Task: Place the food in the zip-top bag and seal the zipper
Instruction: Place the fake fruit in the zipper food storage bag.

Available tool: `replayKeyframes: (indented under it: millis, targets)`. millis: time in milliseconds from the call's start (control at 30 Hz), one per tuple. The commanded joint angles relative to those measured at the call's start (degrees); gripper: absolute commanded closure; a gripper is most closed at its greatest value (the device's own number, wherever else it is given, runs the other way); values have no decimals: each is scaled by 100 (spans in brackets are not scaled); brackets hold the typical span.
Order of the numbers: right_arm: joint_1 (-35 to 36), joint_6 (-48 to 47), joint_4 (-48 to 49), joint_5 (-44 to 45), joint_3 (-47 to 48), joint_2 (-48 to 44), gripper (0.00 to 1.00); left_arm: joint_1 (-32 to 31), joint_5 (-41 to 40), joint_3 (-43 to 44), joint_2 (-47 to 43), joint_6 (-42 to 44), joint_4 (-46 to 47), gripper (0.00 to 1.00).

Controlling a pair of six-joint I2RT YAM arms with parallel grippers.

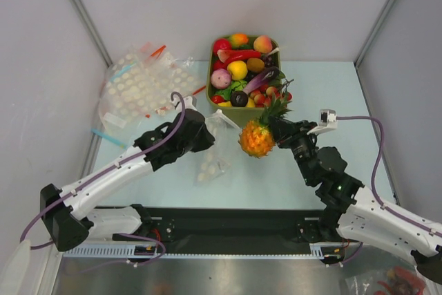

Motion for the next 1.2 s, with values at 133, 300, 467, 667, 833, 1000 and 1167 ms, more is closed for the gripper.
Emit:
replayKeyframes:
  millis: [133, 300, 467, 667, 833, 1000, 1167]
  targets:
    - [208, -296, 886, -254, -3, 0, 100, -200, 482, -29, 192, 254, 591, 100]
    - [322, -384, 1115, -272, 23, 211, 100, -375, 604, 16, 289, 403, 731, 100]
    - [453, -463, 1247, -272, 59, 553, 100, -464, 781, 60, 237, 571, 828, 100]
    - [787, -778, 1545, -9, 32, 975, 100, -464, 1000, -116, -176, 641, 1180, 100]
    - [1130, -1148, 1888, 508, 50, 1353, 100, -464, 1273, -116, -335, 624, 1259, 100]
    - [1447, -1430, 2275, 1247, 6, 1599, 100, -464, 1282, -169, -432, 580, 1338, 100]
    - [1579, -1701, 2678, 1871, 23, 1994, 100, -464, 1308, -186, -414, 571, 1382, 100]
